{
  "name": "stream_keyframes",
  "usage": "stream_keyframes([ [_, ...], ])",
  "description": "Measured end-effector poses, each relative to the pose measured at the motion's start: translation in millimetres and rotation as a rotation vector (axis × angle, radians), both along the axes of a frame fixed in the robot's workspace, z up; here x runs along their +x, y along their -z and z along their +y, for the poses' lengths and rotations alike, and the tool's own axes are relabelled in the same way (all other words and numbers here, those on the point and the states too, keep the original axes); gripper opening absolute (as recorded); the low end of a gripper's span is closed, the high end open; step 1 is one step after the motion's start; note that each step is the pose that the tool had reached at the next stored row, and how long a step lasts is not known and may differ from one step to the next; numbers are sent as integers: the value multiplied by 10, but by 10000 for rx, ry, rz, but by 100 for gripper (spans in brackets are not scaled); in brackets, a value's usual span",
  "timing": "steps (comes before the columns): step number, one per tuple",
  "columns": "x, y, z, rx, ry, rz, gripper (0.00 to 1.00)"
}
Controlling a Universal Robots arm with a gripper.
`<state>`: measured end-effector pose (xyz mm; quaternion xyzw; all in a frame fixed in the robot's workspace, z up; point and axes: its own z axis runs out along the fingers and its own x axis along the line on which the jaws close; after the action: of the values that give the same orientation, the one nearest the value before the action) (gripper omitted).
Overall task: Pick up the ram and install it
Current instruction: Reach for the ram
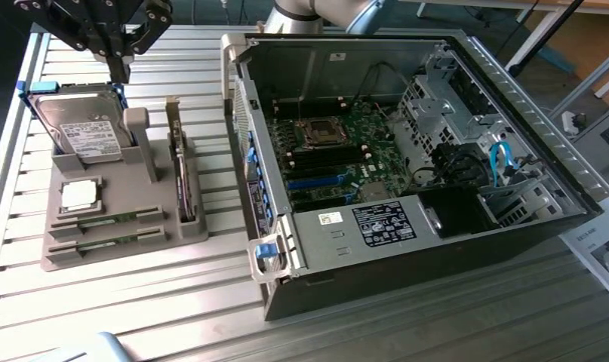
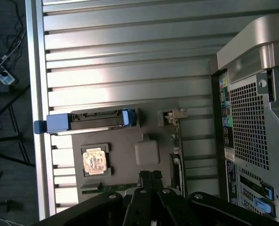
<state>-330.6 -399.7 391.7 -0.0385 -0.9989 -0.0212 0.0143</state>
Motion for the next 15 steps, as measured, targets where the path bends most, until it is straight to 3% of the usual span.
stream_keyframes([
  [15,-240,7,0,0,0,7,10],
])
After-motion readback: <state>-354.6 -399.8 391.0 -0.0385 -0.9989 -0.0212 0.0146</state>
